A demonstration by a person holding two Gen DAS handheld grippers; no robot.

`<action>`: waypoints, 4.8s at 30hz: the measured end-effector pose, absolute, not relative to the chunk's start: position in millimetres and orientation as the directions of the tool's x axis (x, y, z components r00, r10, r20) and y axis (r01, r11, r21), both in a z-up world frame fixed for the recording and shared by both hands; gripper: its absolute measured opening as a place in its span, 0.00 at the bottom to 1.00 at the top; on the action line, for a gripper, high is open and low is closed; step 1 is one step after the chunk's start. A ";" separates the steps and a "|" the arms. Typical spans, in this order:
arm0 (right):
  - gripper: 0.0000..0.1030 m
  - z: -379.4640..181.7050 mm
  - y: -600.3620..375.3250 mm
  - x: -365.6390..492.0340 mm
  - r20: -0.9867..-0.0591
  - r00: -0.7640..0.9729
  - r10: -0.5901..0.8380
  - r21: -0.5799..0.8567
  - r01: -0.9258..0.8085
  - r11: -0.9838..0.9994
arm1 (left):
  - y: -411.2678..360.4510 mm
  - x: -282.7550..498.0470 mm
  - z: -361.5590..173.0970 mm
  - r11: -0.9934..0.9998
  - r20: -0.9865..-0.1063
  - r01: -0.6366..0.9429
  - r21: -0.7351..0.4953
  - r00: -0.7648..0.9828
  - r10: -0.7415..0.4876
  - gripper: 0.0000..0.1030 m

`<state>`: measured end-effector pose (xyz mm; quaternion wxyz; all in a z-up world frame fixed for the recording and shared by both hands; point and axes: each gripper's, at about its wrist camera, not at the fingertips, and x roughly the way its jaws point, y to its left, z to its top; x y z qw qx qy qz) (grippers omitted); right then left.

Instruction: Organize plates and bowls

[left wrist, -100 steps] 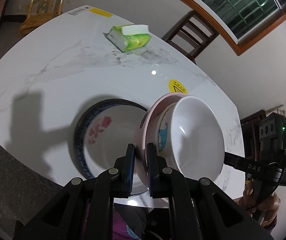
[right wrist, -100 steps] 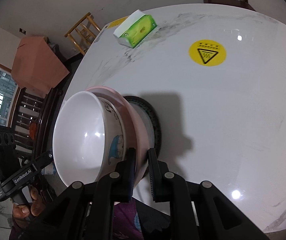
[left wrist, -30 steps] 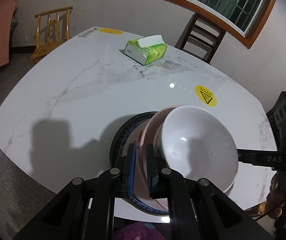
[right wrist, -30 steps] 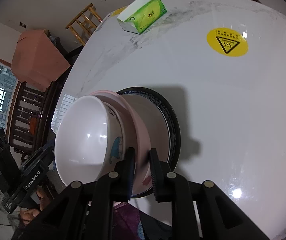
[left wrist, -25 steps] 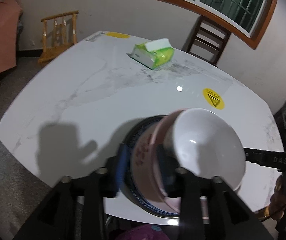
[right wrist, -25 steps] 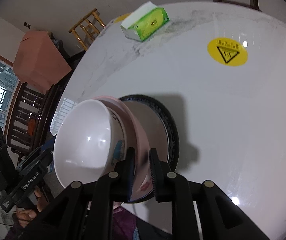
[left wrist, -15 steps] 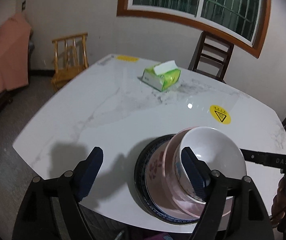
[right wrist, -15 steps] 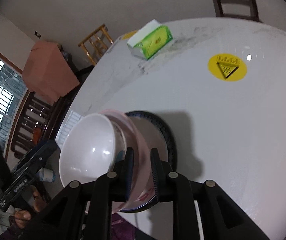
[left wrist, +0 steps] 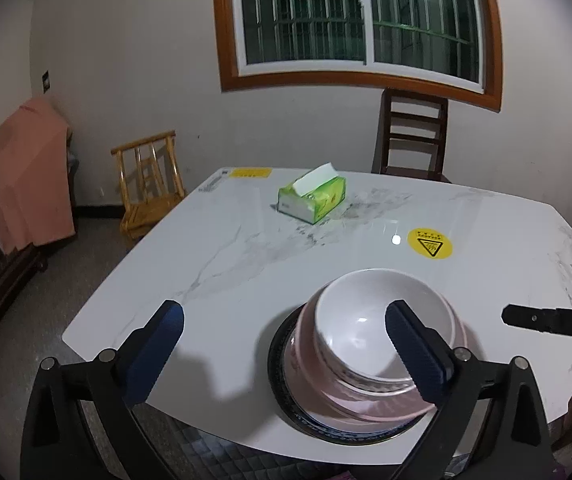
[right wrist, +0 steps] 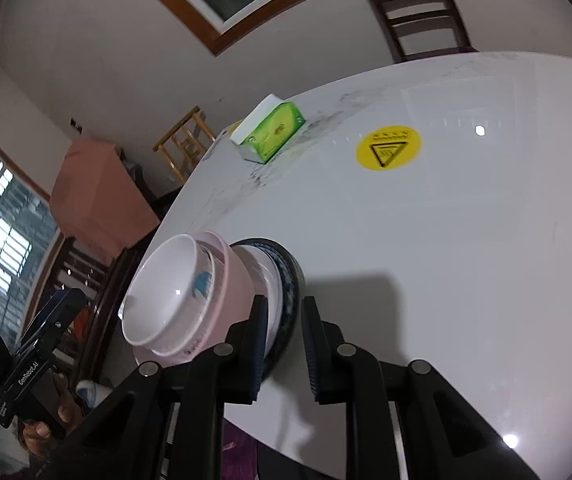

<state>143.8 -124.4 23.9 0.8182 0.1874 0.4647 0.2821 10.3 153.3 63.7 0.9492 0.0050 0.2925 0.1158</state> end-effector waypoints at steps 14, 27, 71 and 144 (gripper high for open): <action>0.18 7.6 -157.3 109.4 -0.655 0.457 0.601 0.578 -0.208 0.789 | 131.4 -13.0 59.6 0.983 -0.494 -0.168 0.079 0.849 0.185 1.00; 0.18 13.1 -160.8 71.6 -0.615 0.634 0.469 0.466 -0.188 0.865 | 133.0 -15.1 38.0 0.984 -0.492 -0.162 0.079 0.852 0.179 1.00; 0.41 59.9 -66.4 20.6 -0.492 0.755 0.434 0.234 -0.366 0.901 | 123.2 -24.8 29.8 0.988 -0.459 -0.134 0.074 0.875 0.153 1.00; 0.43 -13.5 -283.9 164.9 -0.708 0.702 0.073 0.089 -0.014 0.996 | 99.0 -7.7 17.2 0.972 -0.546 -0.175 0.155 0.805 0.232 1.00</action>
